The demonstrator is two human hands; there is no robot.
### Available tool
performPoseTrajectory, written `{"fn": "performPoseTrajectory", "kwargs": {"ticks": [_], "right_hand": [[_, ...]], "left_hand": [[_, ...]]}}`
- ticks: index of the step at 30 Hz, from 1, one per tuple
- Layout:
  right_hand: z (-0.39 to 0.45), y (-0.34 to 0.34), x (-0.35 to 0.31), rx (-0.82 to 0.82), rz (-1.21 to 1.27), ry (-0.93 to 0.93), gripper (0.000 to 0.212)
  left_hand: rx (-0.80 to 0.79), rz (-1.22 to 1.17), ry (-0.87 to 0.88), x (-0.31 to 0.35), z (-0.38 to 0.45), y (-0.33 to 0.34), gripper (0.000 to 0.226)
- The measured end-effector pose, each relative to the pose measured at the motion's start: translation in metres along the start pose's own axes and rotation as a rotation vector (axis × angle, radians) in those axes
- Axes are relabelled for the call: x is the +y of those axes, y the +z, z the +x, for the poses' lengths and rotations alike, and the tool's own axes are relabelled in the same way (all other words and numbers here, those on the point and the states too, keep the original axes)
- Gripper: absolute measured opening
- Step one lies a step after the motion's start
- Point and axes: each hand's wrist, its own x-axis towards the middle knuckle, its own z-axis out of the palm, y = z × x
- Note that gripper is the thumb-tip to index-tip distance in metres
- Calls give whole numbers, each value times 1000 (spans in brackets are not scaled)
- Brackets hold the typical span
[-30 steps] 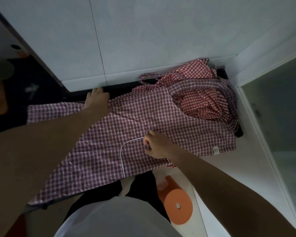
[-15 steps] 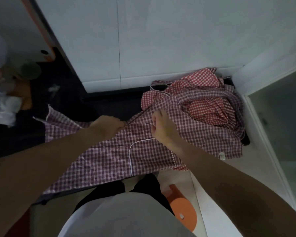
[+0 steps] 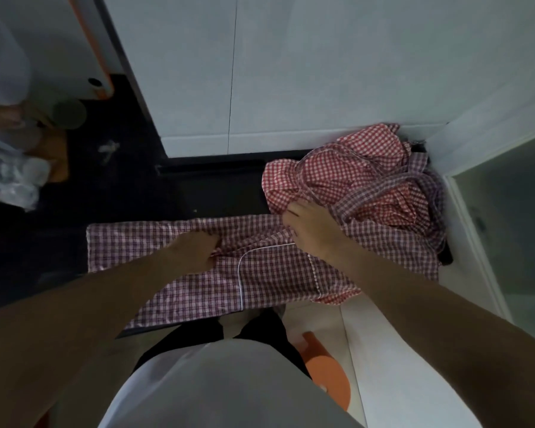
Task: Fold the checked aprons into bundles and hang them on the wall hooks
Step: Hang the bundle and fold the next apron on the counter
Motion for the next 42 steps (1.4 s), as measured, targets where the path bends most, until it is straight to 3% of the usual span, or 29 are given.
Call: {"fn": "performPoseTrajectory", "kwargs": {"ticks": [5,10,13,20,24,28,32,37,42], "right_hand": [[-52,21,2,-61,65,-9,26],[-80,44,-8,-376,141,150,13],[-82,54,-13,-467,185,197,17],[-72,53,-10,-646,124,217,36],[-72,46,-8,-582,441,399,16],[-79,32,-5,-468,692,499,32],[-95,39,-12,-467,557,339,31],[-103,64,-11,-552,294,168,22],[-95,71,-18,-589,203,162,20]], "left_hand": [[-21,-7,2,4,-1,-3,16],[194,3,-20,16,-19,-11,14],[282,-8,-46,23,-38,-14,11],[99,63,-144,31,-74,17,30],[57,65,-261,40,-85,42,47],[85,-28,-521,45,-83,63,56],[167,3,-552,50,-82,72,60],[298,7,-511,50,-99,63,44],[212,89,-426,42,-118,77,43]]}}
